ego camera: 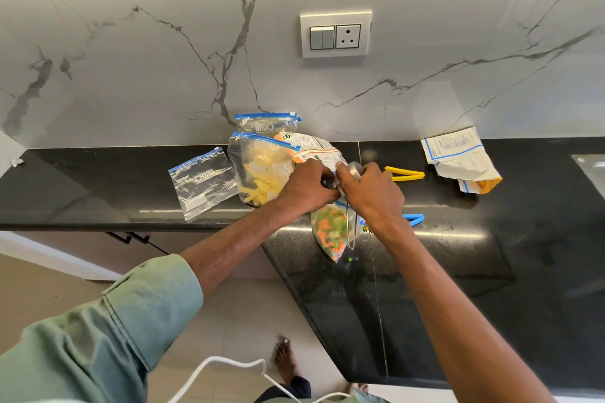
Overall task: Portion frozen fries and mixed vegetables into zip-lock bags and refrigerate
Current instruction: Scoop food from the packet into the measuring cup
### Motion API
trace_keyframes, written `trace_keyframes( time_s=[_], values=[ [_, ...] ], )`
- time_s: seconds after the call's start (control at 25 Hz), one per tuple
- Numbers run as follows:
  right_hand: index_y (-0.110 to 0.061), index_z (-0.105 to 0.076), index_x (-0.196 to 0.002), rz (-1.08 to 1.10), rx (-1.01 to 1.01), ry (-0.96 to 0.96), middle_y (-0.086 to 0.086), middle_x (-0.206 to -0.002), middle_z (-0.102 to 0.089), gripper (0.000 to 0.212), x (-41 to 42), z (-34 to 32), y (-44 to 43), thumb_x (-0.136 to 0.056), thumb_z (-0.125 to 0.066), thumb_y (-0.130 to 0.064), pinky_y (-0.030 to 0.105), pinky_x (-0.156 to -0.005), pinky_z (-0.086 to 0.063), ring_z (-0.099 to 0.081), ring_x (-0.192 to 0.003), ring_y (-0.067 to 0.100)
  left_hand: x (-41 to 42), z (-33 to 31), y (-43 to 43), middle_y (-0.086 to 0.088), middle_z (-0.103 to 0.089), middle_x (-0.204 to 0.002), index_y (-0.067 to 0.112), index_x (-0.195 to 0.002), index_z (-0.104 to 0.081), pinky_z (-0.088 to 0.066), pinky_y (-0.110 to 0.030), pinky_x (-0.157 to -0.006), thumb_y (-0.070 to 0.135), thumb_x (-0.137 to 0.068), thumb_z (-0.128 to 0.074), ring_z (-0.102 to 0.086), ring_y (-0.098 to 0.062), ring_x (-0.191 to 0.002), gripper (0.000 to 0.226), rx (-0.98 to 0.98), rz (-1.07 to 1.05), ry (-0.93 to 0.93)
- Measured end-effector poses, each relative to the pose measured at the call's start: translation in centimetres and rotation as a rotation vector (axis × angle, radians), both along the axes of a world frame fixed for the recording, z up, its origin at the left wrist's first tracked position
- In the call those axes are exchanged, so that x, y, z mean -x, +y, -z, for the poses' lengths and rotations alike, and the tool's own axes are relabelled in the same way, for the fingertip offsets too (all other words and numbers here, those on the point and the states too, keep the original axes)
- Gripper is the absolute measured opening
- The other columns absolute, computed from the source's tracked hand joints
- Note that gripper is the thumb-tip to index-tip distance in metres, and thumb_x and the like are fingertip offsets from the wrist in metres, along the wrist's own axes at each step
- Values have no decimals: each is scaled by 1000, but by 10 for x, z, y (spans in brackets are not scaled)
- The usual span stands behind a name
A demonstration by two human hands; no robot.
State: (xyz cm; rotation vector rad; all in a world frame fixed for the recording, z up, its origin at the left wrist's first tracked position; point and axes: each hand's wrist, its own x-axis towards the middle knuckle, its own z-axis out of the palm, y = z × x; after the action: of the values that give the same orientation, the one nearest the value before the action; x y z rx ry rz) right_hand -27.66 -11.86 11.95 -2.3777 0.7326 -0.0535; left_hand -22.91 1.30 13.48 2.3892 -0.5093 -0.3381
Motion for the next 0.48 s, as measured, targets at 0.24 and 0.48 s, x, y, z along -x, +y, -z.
trace_keyframes(
  time_s=[0.24,0.48],
  values=[
    [-18,-70,-105,30,-409,-55,4,-99,-76,70,2,2,-18,-90,-44,-81,44,-84,-58,-72,-88,26,4,0,2,-5,-76,-110,10,-120,-74,-62,-35,-83,19,-79,-82,-72,-16,-93,42,40,-43,13],
    [-21,-75,-97,111,-970,-67,9,-85,-80,50,18,-9,-34,-99,-51,-65,32,-65,-55,-74,-70,20,7,4,8,-6,-74,-120,13,-132,-69,-60,-28,-89,20,-85,-78,-72,-11,-93,48,64,-22,16]
  ],
)
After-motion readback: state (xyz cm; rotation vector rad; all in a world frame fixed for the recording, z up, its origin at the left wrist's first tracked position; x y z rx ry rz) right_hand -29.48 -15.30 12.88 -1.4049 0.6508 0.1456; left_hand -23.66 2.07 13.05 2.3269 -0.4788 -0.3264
